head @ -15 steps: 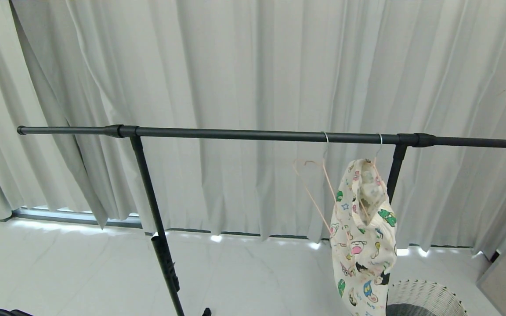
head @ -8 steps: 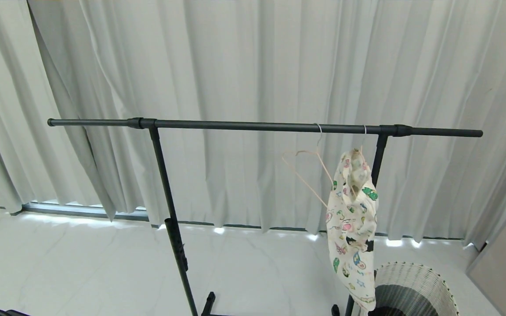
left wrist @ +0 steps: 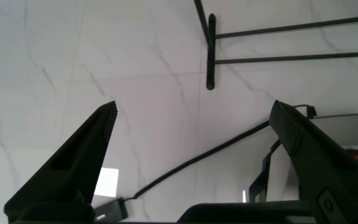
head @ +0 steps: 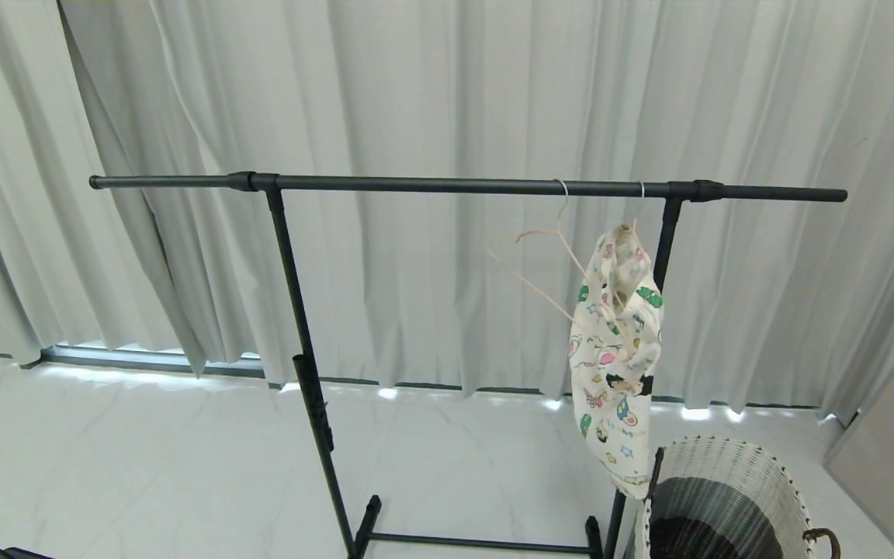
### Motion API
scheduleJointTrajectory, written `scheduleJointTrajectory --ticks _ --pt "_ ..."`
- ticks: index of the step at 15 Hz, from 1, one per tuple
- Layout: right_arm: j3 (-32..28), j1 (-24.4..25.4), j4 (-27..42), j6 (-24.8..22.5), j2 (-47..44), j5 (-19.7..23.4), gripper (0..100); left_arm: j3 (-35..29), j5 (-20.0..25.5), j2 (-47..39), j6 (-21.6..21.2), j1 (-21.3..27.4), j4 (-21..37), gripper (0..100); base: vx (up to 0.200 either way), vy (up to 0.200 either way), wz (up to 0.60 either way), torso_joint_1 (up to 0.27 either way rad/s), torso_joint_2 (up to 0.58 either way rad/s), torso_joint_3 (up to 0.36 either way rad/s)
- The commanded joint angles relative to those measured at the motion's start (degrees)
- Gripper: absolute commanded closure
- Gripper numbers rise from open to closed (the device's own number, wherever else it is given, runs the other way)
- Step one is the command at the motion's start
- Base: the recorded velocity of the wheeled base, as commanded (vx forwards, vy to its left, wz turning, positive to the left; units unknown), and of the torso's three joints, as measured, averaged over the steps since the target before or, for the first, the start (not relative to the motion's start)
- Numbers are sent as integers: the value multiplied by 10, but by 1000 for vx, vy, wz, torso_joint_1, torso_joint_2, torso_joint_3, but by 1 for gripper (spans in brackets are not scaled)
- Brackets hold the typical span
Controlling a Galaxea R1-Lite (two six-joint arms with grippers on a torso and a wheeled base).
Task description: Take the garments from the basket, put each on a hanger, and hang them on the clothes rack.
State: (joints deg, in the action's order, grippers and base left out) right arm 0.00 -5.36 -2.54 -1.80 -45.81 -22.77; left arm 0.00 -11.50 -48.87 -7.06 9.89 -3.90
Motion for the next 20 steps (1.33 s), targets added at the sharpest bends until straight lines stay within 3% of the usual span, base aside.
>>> scheduleJointTrajectory --ticks 1,20 --pt "0 0 0 0 -3 0 0 0 0 1 2 2 0 0 0 0 0 -237 525 295" --pt "0 2 0 -1 6 1 0 0 2 20 3 5 0 0 11 0 0 -181 481 299"
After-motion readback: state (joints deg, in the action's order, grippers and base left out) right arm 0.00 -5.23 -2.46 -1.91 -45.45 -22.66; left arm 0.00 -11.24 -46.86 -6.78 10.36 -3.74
